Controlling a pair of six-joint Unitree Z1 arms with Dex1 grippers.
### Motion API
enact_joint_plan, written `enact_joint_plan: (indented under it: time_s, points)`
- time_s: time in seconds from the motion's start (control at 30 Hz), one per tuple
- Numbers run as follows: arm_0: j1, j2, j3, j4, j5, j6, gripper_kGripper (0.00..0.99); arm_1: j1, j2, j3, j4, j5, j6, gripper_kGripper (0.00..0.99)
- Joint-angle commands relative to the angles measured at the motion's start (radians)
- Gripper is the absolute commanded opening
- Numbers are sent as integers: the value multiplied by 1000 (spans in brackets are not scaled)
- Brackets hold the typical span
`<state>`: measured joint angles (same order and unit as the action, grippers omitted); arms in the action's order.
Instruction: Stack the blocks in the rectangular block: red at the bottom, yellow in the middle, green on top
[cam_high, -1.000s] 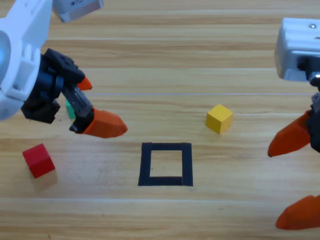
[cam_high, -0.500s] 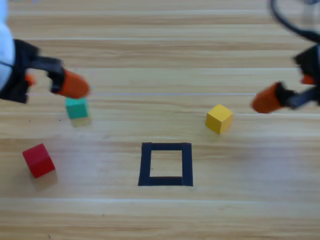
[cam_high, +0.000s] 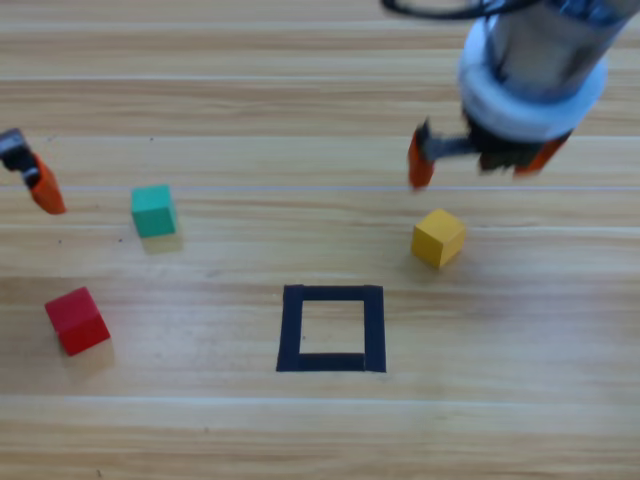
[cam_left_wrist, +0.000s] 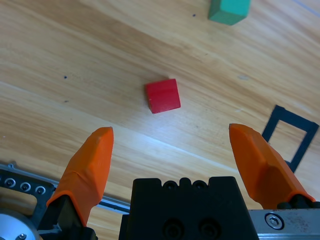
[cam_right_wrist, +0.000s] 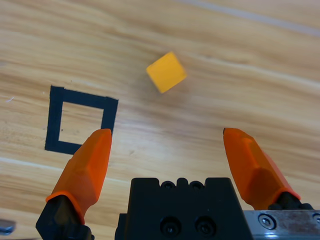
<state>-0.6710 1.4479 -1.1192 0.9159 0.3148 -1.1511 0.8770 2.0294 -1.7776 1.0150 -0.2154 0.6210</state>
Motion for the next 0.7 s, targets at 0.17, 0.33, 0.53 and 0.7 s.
enact_joint_plan:
  time_s: [0.17,0.33,0.53,0.7]
  points:
    - [133,241,-14,0,-120,-21,973,-93,160,-22,-1,93,278,990]
    - [174,302,-8,-37,-152,-41,969,-93,183,-20,-1,67,414,990]
    - [225,361,1,-94,-183,-44,959,-93,242,-40,-3,65,496,985]
    - [255,382,50,-175,-212,-22,960,-93,318,-88,-3,65,540,979]
